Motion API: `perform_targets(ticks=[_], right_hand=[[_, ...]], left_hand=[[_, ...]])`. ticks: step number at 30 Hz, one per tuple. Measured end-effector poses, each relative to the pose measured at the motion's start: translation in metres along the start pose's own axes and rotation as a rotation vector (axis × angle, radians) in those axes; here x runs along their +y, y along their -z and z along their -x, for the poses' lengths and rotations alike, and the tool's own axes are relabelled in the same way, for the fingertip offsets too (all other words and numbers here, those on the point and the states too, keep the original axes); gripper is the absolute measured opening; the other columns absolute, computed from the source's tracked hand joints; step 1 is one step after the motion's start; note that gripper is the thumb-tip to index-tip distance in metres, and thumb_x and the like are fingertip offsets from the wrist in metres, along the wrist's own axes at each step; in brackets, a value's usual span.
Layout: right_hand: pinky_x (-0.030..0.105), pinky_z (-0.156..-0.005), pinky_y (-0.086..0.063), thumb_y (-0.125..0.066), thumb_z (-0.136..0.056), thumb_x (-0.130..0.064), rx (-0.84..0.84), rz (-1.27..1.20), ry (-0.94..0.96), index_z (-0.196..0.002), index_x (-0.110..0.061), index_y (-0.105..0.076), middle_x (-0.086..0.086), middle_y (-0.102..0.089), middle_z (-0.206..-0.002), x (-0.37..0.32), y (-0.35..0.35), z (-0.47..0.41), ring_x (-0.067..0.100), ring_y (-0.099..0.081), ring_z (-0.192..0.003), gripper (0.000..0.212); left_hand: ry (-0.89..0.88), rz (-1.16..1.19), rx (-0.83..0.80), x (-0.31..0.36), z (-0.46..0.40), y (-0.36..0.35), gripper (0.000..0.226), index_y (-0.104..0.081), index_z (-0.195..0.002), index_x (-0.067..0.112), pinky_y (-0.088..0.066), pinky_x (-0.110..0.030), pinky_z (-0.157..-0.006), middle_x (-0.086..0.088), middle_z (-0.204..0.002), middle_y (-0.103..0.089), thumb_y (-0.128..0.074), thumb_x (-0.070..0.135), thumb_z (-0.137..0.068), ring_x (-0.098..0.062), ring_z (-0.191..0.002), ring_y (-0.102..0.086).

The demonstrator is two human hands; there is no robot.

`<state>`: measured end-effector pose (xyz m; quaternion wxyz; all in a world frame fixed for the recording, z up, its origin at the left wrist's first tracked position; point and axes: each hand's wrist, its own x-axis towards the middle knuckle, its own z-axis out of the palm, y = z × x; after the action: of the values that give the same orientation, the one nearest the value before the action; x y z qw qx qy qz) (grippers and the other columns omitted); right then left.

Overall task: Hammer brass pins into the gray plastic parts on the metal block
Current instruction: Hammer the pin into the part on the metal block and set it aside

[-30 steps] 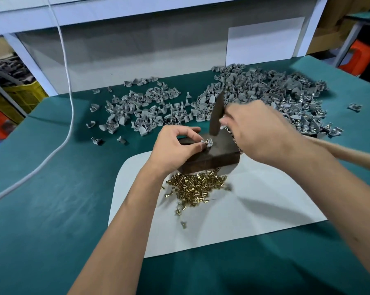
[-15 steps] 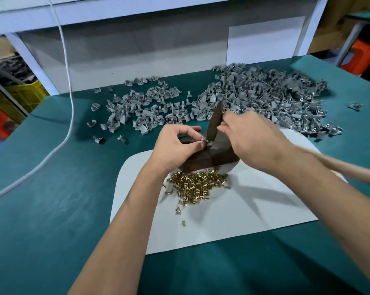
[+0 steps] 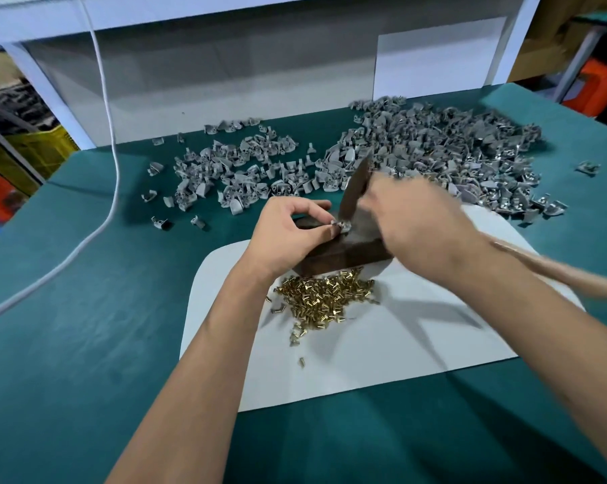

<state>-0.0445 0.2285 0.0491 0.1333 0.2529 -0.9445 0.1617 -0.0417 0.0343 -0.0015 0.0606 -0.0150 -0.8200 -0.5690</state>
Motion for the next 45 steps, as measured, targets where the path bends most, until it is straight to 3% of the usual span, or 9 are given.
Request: perform_targets(ticks=[3, 7, 12, 21, 26, 29, 36, 40, 45], right_hand=[[0.041, -0.066, -0.044, -0.038, -0.109, -0.038, -0.118, 0.124, -0.027, -0.099, -0.022, -0.047, 0.014, -0.065, -0.091, 0.003, 0.002, -0.006, 0.035, -0.053, -0.073, 0.02], [0.039, -0.059, -0.043, -0.037, -0.107, -0.038, 0.182, 0.001, 0.066, -0.104, -0.017, -0.053, 0.01, -0.064, -0.081, 0.007, 0.008, -0.01, 0.032, -0.052, -0.064, 0.027], [0.043, -0.066, -0.043, -0.038, -0.109, -0.037, -0.087, 0.069, -0.009, -0.1, -0.021, -0.047, 0.01, -0.055, -0.079, 0.009, -0.006, -0.006, 0.04, -0.058, -0.076, 0.02], [0.04, -0.072, -0.056, -0.065, -0.097, -0.038, -0.09, -0.152, -0.146, -0.095, -0.024, -0.067, -0.006, -0.07, -0.079, 0.054, 0.015, 0.008, 0.021, -0.066, -0.074, 0.014], [0.037, -0.068, -0.055, -0.087, -0.076, -0.029, -0.137, -0.023, -0.208, -0.074, -0.022, -0.068, -0.011, -0.068, -0.068, 0.08, 0.025, 0.022, 0.015, -0.065, -0.068, 0.021], [0.042, -0.07, -0.057, -0.086, -0.074, -0.03, -0.185, 0.07, -0.29, -0.073, -0.023, -0.066, -0.003, -0.069, -0.072, 0.084, 0.022, 0.028, 0.027, -0.065, -0.073, 0.021], [0.031, -0.067, -0.052, -0.085, -0.073, -0.038, -0.236, 0.125, -0.312, -0.068, -0.028, -0.066, -0.011, -0.067, -0.072, 0.075, 0.014, 0.028, 0.019, -0.063, -0.075, 0.023], [0.039, -0.078, -0.059, -0.078, -0.085, -0.031, -0.093, -0.014, -0.226, -0.084, -0.027, -0.07, -0.013, -0.068, -0.078, 0.055, 0.014, 0.017, 0.017, -0.067, -0.081, 0.009], [0.039, -0.091, -0.049, -0.067, -0.093, -0.045, -0.052, -0.168, 0.069, -0.114, -0.032, -0.067, -0.01, -0.063, -0.103, 0.011, -0.016, 0.006, 0.014, -0.054, -0.102, 0.025]], left_hand=[[-0.007, -0.016, 0.004, 0.001, 0.002, 0.0, 0.007, -0.08, -0.082, 0.006, -0.058, -0.037, -0.097, -0.003, -0.115, -0.075, -0.082, 0.0, -0.08, -0.004, -0.105, -0.071], [-0.002, -0.022, -0.003, 0.0, 0.0, 0.001, 0.006, -0.081, -0.082, 0.009, -0.058, -0.032, -0.096, 0.002, -0.115, -0.075, -0.084, 0.005, -0.08, 0.0, -0.103, -0.07], [-0.014, -0.016, -0.009, 0.001, 0.002, 0.002, 0.008, -0.081, -0.081, 0.01, -0.058, -0.034, -0.097, 0.001, -0.112, -0.075, -0.084, 0.002, -0.08, -0.002, -0.106, -0.069], [0.003, 0.052, -0.005, -0.001, 0.002, 0.002, 0.012, -0.081, -0.081, 0.016, -0.05, -0.012, -0.089, 0.002, -0.119, -0.075, -0.079, 0.005, -0.085, 0.004, -0.104, -0.069], [0.019, 0.076, -0.015, 0.0, 0.002, 0.002, 0.019, -0.08, -0.075, 0.022, -0.048, -0.022, -0.092, 0.007, -0.119, -0.075, -0.078, 0.008, -0.086, 0.003, -0.105, -0.068], [0.011, 0.065, -0.02, 0.0, 0.003, 0.003, 0.017, -0.081, -0.076, 0.022, -0.047, -0.022, -0.091, 0.009, -0.119, -0.075, -0.079, 0.009, -0.086, 0.006, -0.104, -0.067], [0.005, 0.062, -0.028, 0.001, 0.004, 0.002, 0.014, -0.081, -0.079, 0.019, -0.049, -0.025, -0.095, 0.009, -0.122, -0.074, -0.079, 0.008, -0.086, 0.004, -0.107, -0.067], [-0.006, 0.075, -0.038, 0.003, 0.005, 0.002, 0.016, -0.081, -0.078, 0.02, -0.049, -0.025, -0.093, 0.009, -0.123, -0.073, -0.078, 0.008, -0.087, 0.003, -0.107, -0.067], [-0.041, 0.11, -0.038, 0.001, 0.004, 0.002, 0.014, -0.08, -0.08, 0.018, -0.052, -0.048, -0.105, 0.004, -0.127, -0.072, -0.076, 0.006, -0.087, -0.011, -0.115, -0.068]])
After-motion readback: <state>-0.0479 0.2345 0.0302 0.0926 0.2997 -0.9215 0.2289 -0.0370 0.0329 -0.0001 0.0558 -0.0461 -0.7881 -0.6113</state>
